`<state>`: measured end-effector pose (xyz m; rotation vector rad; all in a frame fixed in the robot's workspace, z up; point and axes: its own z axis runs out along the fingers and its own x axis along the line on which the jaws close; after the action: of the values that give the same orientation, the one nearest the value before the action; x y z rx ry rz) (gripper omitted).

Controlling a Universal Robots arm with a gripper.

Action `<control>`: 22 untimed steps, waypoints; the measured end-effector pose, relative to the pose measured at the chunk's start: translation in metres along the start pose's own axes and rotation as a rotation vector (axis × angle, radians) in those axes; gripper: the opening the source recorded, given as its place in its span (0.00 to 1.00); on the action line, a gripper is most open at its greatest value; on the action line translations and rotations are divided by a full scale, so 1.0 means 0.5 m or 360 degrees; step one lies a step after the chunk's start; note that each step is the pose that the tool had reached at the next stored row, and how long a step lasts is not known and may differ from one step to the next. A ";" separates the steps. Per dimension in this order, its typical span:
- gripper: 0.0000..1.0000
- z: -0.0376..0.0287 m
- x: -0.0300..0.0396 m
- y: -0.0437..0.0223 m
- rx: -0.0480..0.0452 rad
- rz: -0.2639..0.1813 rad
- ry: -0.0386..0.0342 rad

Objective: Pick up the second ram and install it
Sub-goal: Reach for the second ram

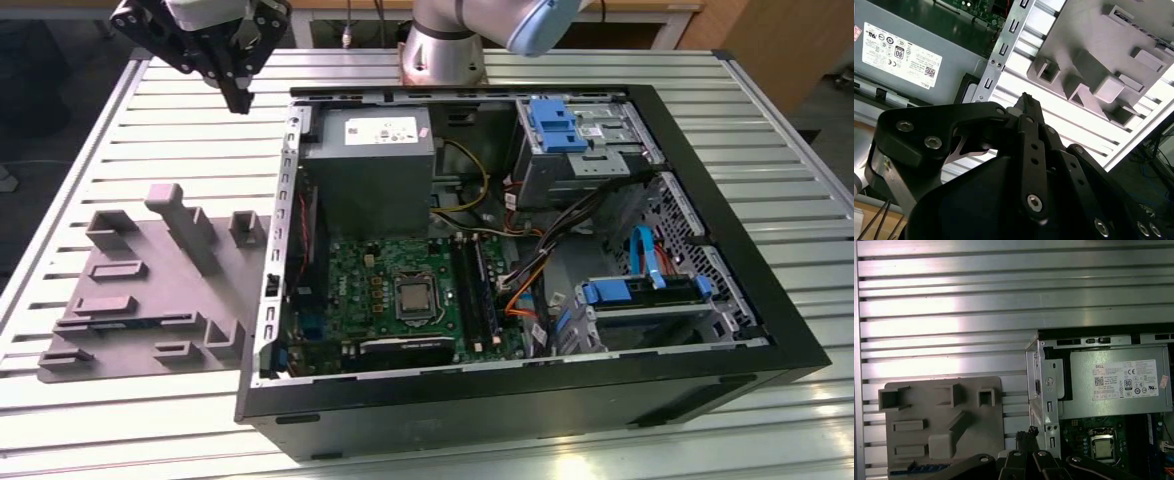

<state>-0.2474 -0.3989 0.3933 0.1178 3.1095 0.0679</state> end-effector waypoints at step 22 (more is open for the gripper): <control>0.11 -0.001 0.028 -0.002 0.0000 0.0000 0.0000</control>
<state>-0.2614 -0.3989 0.3933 0.1178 3.1094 0.0680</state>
